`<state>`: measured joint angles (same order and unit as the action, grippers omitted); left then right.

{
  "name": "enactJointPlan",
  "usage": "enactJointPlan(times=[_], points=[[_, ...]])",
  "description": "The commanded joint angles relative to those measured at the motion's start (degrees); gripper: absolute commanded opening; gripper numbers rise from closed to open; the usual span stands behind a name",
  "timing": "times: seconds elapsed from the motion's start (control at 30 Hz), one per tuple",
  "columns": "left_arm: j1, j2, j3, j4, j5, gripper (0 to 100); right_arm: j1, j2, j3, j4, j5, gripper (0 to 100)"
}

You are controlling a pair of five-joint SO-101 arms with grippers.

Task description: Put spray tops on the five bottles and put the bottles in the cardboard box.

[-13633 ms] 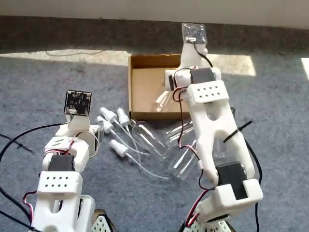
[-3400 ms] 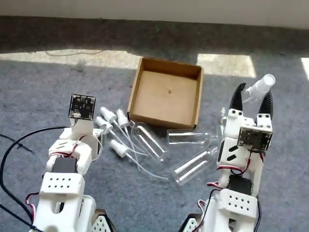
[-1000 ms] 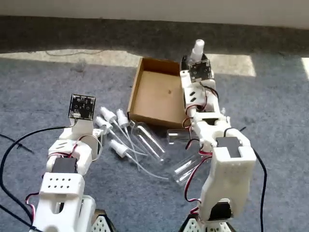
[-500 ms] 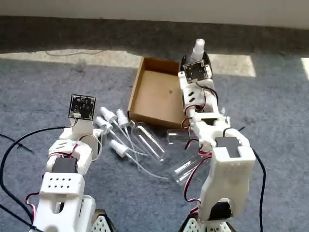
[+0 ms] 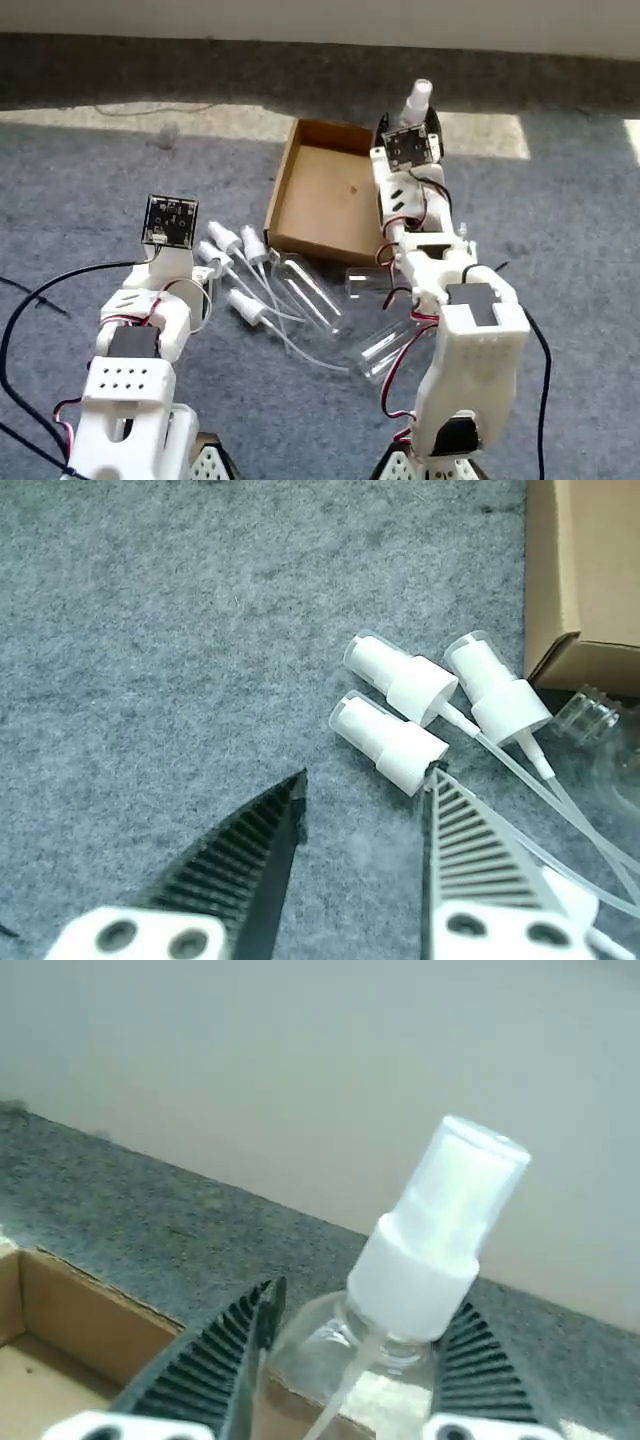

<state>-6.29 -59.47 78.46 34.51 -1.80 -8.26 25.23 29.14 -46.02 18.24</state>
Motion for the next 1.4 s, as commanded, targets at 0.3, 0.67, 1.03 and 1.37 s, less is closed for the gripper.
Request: enactJointPlan(times=[0.3, 0.67, 1.03, 1.37], points=[[1.0, -0.7, -0.1, -1.1, 0.2, 18, -0.1, -1.1, -5.2, 4.1, -3.5, 20.4], [1.0, -0.6, 0.0, -1.8, 0.2, 18, 0.0, -1.1, -5.1, 3.7, -3.8, 25.8], [1.0, -0.2, 0.0, -2.6, 0.2, 18, 0.0, -1.1, -5.2, 4.0, -3.8, 26.0], [1.0, -0.2, 0.0, -2.6, 0.2, 18, 0.0, -1.2, -5.3, 4.1, -3.5, 26.1]])
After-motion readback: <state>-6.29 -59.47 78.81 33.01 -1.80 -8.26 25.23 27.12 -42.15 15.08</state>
